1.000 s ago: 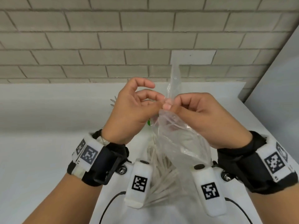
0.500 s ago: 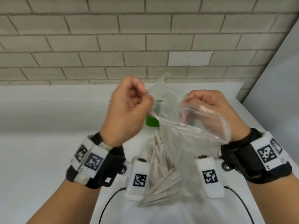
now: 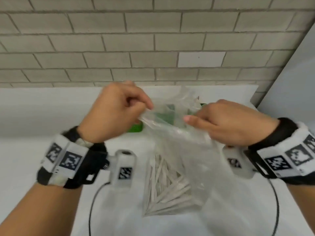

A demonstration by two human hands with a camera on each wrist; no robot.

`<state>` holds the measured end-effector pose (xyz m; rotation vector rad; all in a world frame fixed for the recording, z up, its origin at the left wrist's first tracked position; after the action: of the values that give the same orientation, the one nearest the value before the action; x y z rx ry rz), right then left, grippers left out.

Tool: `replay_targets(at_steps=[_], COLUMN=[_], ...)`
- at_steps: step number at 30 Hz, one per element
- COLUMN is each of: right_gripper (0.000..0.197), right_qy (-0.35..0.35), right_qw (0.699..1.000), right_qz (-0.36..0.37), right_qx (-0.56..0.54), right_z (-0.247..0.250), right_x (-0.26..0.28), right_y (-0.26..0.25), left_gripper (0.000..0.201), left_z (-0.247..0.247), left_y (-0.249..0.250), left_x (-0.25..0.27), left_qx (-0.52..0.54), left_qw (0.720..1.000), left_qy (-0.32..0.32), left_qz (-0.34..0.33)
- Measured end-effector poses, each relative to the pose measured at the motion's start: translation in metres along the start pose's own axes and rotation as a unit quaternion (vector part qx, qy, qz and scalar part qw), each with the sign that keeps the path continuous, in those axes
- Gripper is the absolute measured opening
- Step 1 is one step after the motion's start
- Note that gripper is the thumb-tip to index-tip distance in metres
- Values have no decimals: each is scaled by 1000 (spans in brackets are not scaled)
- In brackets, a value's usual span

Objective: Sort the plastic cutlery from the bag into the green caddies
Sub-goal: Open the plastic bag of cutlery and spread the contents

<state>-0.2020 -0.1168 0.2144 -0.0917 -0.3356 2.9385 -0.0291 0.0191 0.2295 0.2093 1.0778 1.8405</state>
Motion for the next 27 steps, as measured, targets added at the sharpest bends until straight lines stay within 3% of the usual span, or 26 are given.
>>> replay_targets(at_steps=[1,3,5,9,11,13,16,19,21,23,24,25,27], right_gripper=[66,56,57,105,102,95,84,45,28,27,27,27,43], right_qy=[-14,38,46,3,11,61,59,83,104,116,134,150,156], right_qw=[994,980,982,985,978,969,966,950,961,977,965,954,964], right_qz=[-72,-145,-124,-67,-119,-192,-206,-228,-212,-171,-156,-146,-127], right_qx=[81,127,132,161,169,139,144,196,143,-61,-164,-216,-177], right_z=[3,16,14,-8,-2,13,10,7,7,2,0,1,8], right_x=[5,14,8,-13,-9,3,0,-4,-1,2,2,2,0], right_y=[22,42,31,2,24,48,53,59,68,73,71,68,62], left_gripper=[27,31,31,39,35,33,37,41,43,47,48,50,53], left_z=[13,28,17,-25,-16,2,-3,-7,2,7,6,2,-8], left_y=[-12,-32,-30,-12,-22,-38,-42,-31,-32,-37,-38,-36,-24], left_x=[-4,-8,-8,-7,-12,-16,-17,-17,-17,-18,-18,-19,-18], left_qx=[-42,-104,-154,-183,-221,-223,-256,-178,-58,49,83,103,102], left_qw=[999,990,984,982,974,970,960,978,991,989,986,985,989], left_qy=[23,50,52,-23,-15,9,-6,-8,-3,7,6,0,-32], left_qz=[23,77,73,34,52,98,113,108,119,138,142,138,99])
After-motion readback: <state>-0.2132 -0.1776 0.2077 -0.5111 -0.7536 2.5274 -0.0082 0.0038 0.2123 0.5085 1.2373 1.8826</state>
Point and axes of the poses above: each hand's wrist, its own x-axis away from the middle knuckle, its own z-axis out of the back of the hand, y = z × x, the point moved 5 cm from there along -x, towards the middle knuckle, and after that the axes turned 14 degrees about z, right-handed, at the moved point
